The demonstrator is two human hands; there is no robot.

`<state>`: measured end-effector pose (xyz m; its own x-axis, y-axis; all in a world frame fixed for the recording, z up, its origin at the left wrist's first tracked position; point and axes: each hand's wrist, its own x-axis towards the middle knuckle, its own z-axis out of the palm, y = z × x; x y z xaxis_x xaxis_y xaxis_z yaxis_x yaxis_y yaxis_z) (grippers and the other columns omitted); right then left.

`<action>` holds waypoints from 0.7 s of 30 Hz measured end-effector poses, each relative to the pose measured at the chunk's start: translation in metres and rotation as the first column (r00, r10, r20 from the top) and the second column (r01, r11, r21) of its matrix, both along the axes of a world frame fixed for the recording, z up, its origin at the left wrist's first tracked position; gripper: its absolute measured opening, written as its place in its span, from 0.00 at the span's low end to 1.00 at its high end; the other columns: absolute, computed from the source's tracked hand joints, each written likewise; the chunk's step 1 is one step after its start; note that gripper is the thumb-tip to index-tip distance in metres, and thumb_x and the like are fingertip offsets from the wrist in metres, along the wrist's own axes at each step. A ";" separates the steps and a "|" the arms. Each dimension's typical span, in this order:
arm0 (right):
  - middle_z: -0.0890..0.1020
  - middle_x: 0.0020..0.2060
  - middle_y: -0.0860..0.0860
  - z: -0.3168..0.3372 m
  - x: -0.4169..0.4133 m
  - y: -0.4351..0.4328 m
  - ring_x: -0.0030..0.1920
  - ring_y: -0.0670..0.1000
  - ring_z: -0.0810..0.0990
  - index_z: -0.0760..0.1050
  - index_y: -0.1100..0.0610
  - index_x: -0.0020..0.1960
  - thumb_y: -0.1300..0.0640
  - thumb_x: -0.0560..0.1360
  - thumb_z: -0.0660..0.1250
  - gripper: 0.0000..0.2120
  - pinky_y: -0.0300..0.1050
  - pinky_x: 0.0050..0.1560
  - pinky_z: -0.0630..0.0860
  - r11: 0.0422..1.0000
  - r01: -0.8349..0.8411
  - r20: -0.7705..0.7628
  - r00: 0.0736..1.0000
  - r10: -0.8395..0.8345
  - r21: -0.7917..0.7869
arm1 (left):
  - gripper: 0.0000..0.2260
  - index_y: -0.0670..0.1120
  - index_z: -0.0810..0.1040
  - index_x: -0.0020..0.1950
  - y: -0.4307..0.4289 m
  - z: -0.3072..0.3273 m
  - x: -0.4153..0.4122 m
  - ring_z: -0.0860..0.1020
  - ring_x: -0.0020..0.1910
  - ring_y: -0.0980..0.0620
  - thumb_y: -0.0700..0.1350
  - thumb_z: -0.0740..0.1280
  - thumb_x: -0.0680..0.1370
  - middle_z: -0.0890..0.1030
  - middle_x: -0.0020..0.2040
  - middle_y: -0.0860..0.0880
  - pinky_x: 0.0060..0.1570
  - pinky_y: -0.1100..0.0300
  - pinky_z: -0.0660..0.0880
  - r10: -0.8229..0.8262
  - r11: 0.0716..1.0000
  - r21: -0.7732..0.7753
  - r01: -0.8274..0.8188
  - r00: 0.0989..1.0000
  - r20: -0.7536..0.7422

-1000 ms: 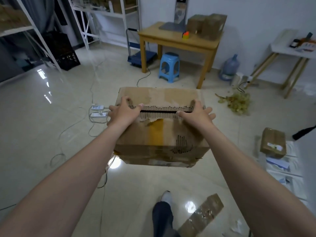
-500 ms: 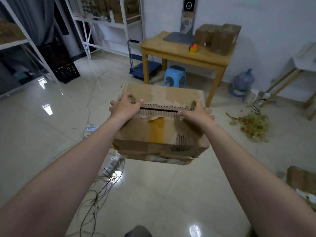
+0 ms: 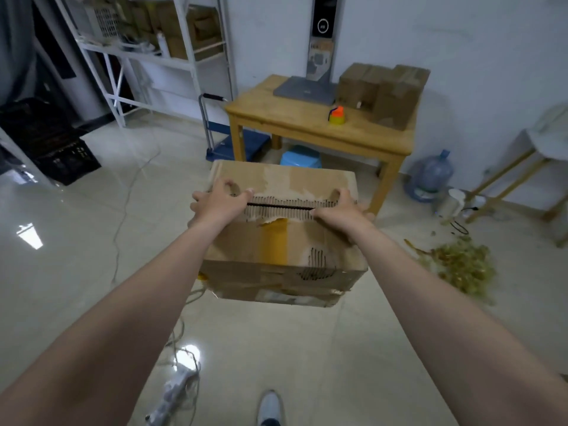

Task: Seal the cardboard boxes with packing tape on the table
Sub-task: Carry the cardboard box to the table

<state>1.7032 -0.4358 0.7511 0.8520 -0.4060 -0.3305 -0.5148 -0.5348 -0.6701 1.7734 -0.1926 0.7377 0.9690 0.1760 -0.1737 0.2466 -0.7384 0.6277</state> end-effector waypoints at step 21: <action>0.59 0.74 0.57 0.014 0.537 -0.234 0.74 0.64 0.56 0.60 0.44 0.74 0.36 0.70 0.71 0.37 0.59 0.69 0.63 0.997 0.076 0.063 0.995 -0.075 -0.007 | 0.27 0.61 0.69 0.70 -0.227 0.021 0.544 0.64 0.72 0.36 0.71 0.65 0.75 0.67 0.73 0.37 0.65 0.46 0.66 -0.124 0.992 0.020 0.123 0.990 0.064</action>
